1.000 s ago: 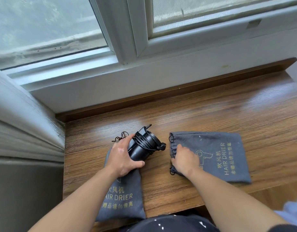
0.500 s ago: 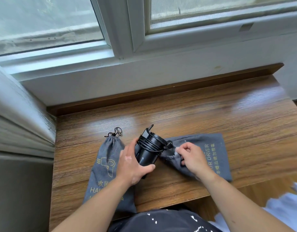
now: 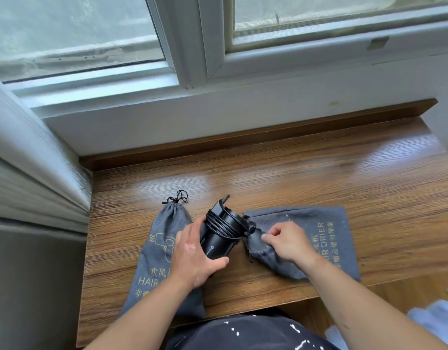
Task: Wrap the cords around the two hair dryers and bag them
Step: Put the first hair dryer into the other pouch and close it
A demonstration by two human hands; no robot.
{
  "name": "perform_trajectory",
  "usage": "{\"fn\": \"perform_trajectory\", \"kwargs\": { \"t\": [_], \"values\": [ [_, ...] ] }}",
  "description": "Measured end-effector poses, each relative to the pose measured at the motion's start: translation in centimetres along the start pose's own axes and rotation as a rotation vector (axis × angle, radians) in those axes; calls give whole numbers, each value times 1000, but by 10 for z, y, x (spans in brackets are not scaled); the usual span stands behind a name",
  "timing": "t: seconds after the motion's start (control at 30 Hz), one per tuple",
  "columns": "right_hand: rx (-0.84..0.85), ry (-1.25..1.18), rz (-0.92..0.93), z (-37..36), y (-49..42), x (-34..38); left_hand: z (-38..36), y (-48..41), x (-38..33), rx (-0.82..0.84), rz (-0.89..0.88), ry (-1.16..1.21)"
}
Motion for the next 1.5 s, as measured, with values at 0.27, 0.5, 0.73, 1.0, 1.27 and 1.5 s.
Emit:
{"fn": "perform_trajectory", "kwargs": {
  "t": [0.27,0.5,0.73,1.0,1.27,1.5],
  "values": [
    [-23,-381,-48,-2,2,4,-6,9,1,-67,102,97],
    [-32,-457,-53,-2,8,9,3,7,3,-123,96,73],
    [-67,-256,132,13,11,19,-2,18,-5,-136,73,123],
    [-52,-203,194,7,17,32,-7,14,-8,155,-183,-6],
    [-115,-158,115,7,14,30,-5,21,-2,274,-400,-91],
    [-117,-249,-71,15,4,23,-7,36,1,55,-369,-51]
  ]
}}
Point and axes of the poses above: each hand's wrist, its own y-axis away from the middle knuckle, its own z-axis out of the back of the hand, x = y × z, the point moved 2 cm from there along -y, towards the middle knuckle, and after that the axes turned 15 degrees about -z, right-handed, at the moved point
